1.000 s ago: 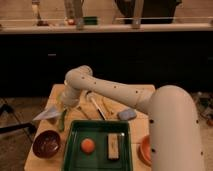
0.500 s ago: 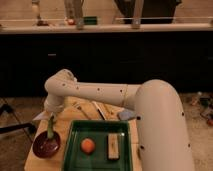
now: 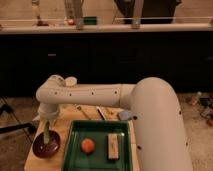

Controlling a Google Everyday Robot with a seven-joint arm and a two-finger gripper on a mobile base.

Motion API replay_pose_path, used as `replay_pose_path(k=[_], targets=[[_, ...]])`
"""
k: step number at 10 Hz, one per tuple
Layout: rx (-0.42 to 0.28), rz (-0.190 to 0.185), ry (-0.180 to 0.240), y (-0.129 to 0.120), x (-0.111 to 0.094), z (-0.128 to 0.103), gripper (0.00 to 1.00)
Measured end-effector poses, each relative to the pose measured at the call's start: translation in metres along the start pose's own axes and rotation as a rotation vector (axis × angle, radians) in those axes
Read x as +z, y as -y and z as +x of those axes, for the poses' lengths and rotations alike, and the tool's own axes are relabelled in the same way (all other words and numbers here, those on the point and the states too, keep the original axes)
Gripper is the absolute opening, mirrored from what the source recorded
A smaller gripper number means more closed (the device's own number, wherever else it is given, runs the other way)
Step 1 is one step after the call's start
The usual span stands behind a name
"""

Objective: Place pepper in purple bowl

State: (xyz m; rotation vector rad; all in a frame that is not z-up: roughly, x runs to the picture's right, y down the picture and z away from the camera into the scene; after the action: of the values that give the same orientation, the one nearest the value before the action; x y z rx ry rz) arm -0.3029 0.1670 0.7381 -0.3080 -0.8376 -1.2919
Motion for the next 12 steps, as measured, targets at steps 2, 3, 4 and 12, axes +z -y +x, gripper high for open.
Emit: replay_pose_path(k=[2,3,4,12], targets=[[0.016,0.021,-0.031,0.0031,0.0041,-0.0038,0.0],[0.025,0.033,-0.052,0.0026,0.0051,-0.0036,0.0],[0.028,0.04,-0.064,0.0033,0.0057,-0.004,0.0],[0.04,0.034,-0.114,0.0033,0.0061,-0.0072,0.03]])
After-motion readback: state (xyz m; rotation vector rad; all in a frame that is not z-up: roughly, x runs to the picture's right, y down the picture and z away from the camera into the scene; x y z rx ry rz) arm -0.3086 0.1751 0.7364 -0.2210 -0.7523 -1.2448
